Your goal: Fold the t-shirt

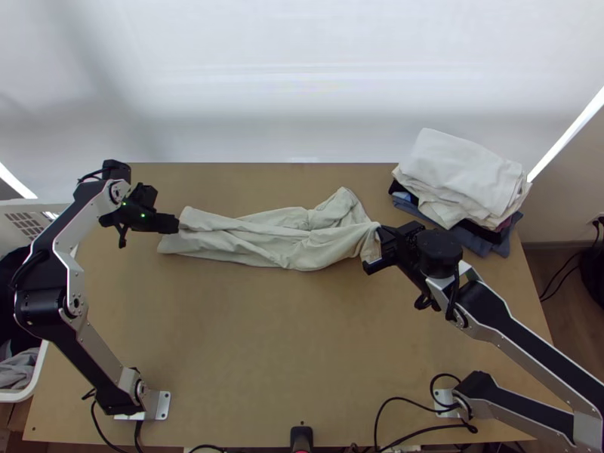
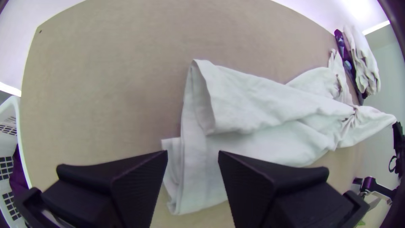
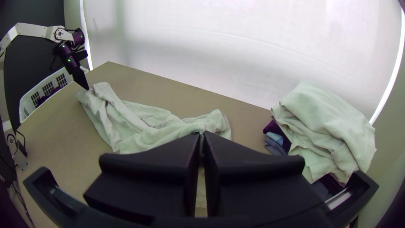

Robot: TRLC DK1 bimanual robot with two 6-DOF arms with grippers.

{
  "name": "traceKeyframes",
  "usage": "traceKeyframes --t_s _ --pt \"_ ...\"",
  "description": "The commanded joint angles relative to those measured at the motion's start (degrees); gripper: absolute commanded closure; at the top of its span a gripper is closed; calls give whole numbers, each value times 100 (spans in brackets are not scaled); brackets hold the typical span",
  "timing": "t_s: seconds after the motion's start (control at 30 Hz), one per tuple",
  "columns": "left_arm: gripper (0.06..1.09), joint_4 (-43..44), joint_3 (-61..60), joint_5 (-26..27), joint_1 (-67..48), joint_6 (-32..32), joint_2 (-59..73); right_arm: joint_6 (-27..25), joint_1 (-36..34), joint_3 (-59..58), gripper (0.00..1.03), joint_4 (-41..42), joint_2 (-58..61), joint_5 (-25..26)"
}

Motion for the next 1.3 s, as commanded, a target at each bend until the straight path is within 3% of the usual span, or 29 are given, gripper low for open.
traceKeyframes --t_s 0.0,1.03,1.1,1.17,1.23,1.27 --pt "47 107 95 -125 -25 148 -119 92 18 -96 100 87 87 59" --pt "48 529 60 -186 -640 -28 66 83 0 -87 100 78 61 51" --pt "68 538 7 -186 -649 -28 66 74 -9 -96 100 78 43 51" --pt "80 529 -11 -186 -640 -28 66 83 -26 -96 100 78 43 51" --pt "101 556 -19 -186 -596 -45 57 74 -44 -87 100 78 35 51" --pt "104 582 -19 -186 -578 -45 39 74 -62 -69 100 78 35 51"
